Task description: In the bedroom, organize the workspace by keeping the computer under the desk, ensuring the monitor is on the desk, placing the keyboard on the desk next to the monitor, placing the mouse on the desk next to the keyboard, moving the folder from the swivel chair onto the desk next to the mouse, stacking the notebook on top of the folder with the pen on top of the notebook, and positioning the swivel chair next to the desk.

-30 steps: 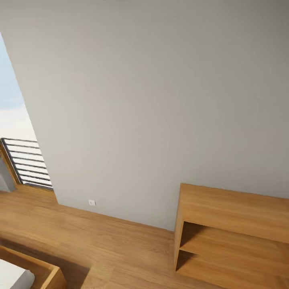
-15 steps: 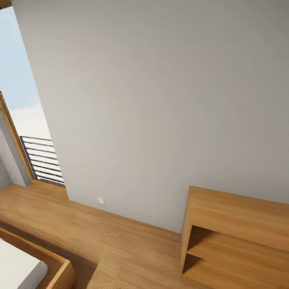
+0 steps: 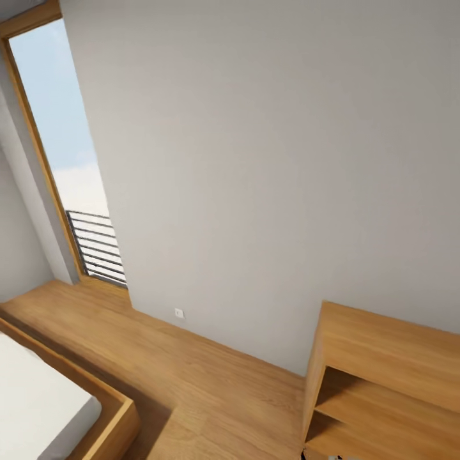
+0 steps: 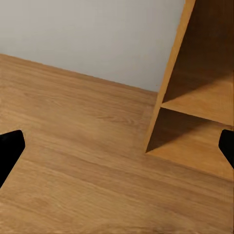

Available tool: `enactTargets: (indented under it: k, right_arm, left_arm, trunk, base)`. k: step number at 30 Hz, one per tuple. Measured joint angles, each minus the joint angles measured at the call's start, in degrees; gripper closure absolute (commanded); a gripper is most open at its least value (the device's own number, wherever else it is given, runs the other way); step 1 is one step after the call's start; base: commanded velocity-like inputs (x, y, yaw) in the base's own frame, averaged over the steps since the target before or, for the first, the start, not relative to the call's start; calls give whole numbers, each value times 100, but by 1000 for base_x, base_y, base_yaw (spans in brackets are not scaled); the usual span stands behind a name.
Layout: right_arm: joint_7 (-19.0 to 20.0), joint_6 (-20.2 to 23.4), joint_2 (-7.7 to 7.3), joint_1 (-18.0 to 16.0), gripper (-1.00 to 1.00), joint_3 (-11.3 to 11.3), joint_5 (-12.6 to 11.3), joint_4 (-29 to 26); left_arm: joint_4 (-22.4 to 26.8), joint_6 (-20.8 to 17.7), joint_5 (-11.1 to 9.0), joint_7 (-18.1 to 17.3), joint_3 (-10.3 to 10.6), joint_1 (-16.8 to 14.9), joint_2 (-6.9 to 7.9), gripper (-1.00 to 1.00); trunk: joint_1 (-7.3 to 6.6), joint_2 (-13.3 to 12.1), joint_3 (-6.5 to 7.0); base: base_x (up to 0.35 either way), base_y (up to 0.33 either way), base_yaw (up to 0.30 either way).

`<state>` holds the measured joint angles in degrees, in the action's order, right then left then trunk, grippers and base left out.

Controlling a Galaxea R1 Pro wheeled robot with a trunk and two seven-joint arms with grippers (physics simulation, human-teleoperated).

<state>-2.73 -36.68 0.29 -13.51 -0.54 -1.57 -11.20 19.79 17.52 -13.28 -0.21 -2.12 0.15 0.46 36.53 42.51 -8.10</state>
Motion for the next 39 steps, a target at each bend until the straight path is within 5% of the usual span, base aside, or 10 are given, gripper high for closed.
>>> enactTargets:
  k: [14,39]
  right_arm:
    - [12,-240,155,-7,-100,43,44,349]
    - [3,-269,162,-7,-100,46,44,364]
  left_arm:
    - [-114,762,-152,-2,-12,-1,165,-100]
    - [-180,791,-157,4,-12,-1,175,-100]
  trunk:
    - [0,0,-18]
    - [0,0,-18]
  base:
    - [0,0,159]
    - [0,0,275]
